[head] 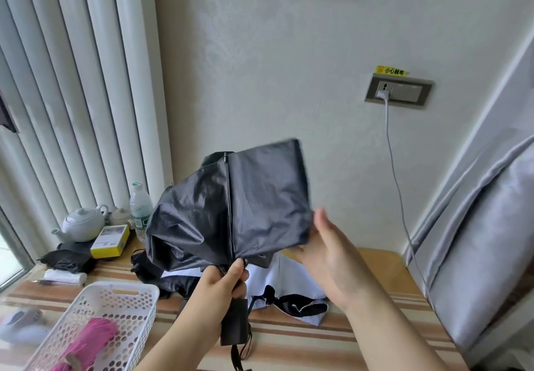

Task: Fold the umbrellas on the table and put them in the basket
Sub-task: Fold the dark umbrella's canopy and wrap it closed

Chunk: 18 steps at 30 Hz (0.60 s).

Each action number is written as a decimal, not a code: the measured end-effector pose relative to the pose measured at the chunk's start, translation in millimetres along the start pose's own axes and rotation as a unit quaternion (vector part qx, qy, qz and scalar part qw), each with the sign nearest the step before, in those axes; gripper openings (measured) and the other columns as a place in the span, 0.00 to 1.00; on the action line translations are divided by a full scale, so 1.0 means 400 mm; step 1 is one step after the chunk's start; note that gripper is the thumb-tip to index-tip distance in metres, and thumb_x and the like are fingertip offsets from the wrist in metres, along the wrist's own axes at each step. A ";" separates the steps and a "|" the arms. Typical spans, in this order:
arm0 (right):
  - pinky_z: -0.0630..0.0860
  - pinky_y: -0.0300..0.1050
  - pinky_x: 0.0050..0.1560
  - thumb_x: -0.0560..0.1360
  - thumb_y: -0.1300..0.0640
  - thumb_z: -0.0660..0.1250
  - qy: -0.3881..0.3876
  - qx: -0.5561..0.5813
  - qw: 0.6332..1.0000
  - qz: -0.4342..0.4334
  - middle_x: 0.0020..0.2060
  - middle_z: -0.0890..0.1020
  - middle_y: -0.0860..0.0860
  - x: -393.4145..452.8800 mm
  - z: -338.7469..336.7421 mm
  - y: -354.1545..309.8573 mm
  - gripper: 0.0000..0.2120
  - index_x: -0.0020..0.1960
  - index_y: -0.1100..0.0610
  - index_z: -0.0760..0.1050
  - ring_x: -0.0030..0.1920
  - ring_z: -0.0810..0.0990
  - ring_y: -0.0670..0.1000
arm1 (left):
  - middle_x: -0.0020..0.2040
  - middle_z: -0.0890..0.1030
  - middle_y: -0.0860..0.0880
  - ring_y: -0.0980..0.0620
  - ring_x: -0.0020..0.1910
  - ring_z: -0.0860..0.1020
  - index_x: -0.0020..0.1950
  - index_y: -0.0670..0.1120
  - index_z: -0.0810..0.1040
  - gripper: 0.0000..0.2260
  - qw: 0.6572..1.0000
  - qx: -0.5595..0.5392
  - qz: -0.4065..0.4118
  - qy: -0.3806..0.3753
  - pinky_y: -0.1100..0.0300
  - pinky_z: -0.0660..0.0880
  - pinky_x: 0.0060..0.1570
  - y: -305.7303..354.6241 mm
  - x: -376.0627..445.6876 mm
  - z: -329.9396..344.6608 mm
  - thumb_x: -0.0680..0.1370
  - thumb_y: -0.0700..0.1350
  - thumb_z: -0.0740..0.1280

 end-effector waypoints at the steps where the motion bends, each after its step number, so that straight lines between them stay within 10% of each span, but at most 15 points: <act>1: 0.75 0.50 0.63 0.76 0.40 0.57 -0.008 0.038 0.999 0.011 0.61 0.80 0.55 -0.007 -0.004 0.007 0.26 0.61 0.57 0.79 0.62 0.79 0.53 | 0.35 0.72 0.46 0.53 0.28 0.64 0.42 0.40 0.67 0.11 1.000 -0.022 0.000 -0.007 0.59 0.63 0.35 0.005 -0.005 0.003 0.80 0.46 0.62; 8: 0.65 0.57 0.69 0.69 0.32 0.56 0.088 0.122 0.986 0.064 0.65 0.78 0.55 -0.017 0.018 0.070 0.35 0.69 0.50 0.70 0.65 0.76 0.59 | 0.25 0.67 0.52 0.53 0.27 0.64 0.41 0.41 0.67 0.14 0.999 0.040 0.002 0.026 0.59 0.62 0.33 0.014 -0.006 0.011 0.79 0.50 0.63; 13: 0.65 0.43 0.63 0.80 0.51 0.60 0.411 -0.179 0.878 -0.171 0.71 0.65 0.50 -0.049 0.002 0.048 0.25 0.74 0.55 0.60 0.70 0.67 0.51 | 0.27 0.69 0.52 0.56 0.24 0.67 0.40 0.41 0.68 0.14 0.988 0.117 0.035 0.099 0.65 0.65 0.27 0.020 -0.010 0.015 0.80 0.49 0.62; 16: 0.68 0.34 0.62 0.76 0.55 0.59 0.185 -0.397 0.810 -0.390 0.60 0.72 0.40 -0.048 0.046 0.021 0.18 0.65 0.54 0.71 0.63 0.72 0.41 | 0.33 0.72 0.49 0.53 0.30 0.71 0.43 0.41 0.68 0.11 0.976 0.168 0.067 0.124 0.64 0.66 0.29 0.036 -0.022 0.025 0.80 0.48 0.62; 18: 0.66 0.31 0.63 0.78 0.55 0.58 0.023 -0.525 0.781 -0.336 0.61 0.75 0.42 -0.033 0.086 0.038 0.16 0.63 0.54 0.76 0.64 0.71 0.39 | 0.34 0.73 0.48 0.52 0.32 0.72 0.45 0.40 0.70 0.11 0.975 0.179 0.068 0.117 0.64 0.67 0.31 0.043 -0.030 0.040 0.80 0.48 0.62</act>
Point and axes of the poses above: each hand's wrist, its own x-axis towards the middle knuckle, its own z-axis out of the palm, y = z × x, the point moved 1 cm from there along x, towards the middle knuckle
